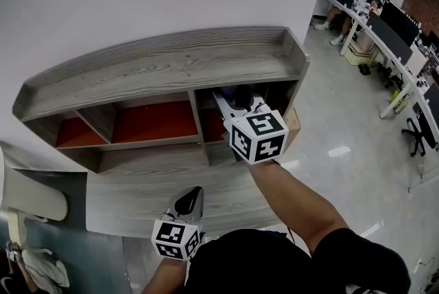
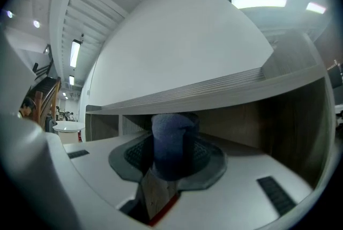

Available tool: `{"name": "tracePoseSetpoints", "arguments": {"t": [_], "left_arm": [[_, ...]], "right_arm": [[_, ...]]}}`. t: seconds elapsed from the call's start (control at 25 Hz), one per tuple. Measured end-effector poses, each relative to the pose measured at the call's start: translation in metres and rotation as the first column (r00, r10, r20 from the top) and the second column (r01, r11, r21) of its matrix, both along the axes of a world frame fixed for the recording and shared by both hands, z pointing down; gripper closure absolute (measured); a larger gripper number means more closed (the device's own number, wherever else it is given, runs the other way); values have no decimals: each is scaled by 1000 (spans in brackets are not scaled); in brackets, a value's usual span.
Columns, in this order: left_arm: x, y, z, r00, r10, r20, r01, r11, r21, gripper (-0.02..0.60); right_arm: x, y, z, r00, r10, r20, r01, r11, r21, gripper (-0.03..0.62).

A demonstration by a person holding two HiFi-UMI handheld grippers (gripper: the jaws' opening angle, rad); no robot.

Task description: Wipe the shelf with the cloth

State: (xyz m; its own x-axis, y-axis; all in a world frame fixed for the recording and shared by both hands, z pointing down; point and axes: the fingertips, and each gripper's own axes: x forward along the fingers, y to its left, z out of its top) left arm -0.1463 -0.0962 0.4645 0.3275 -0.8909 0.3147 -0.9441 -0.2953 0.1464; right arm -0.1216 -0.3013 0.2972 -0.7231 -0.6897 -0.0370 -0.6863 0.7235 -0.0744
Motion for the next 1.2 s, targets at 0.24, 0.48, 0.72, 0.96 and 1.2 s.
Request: {"name": "tracePoseSetpoints", "arguments": {"t": [0.24,0.48,0.72,0.96,1.2], "left_arm": [[-11,3,1,1000,-20,-3,20,1000,0,571],[-17,1,1,1000,-22,-7,22,1000,3,572],[-17,-2,2,1000,-10,-12,10,1000,2,571],[-17,-4,2,1000,3,-15,-3,1000,4,572],[-18,-4,2,1000,14,-13,-14,1000,1,572]], "right_arm": [[-22,6,-2,998,-8,-69,12,998,57,464],[-32,9,-4,993,10,-116,2,994,105,464],[-35,10,-4,990,19,-142,0,991,132,465],[-36,10,-4,989,19,-145,1,990,140,467],[-35,9,-2,993,-7,-117,19,994,106,465]]}}
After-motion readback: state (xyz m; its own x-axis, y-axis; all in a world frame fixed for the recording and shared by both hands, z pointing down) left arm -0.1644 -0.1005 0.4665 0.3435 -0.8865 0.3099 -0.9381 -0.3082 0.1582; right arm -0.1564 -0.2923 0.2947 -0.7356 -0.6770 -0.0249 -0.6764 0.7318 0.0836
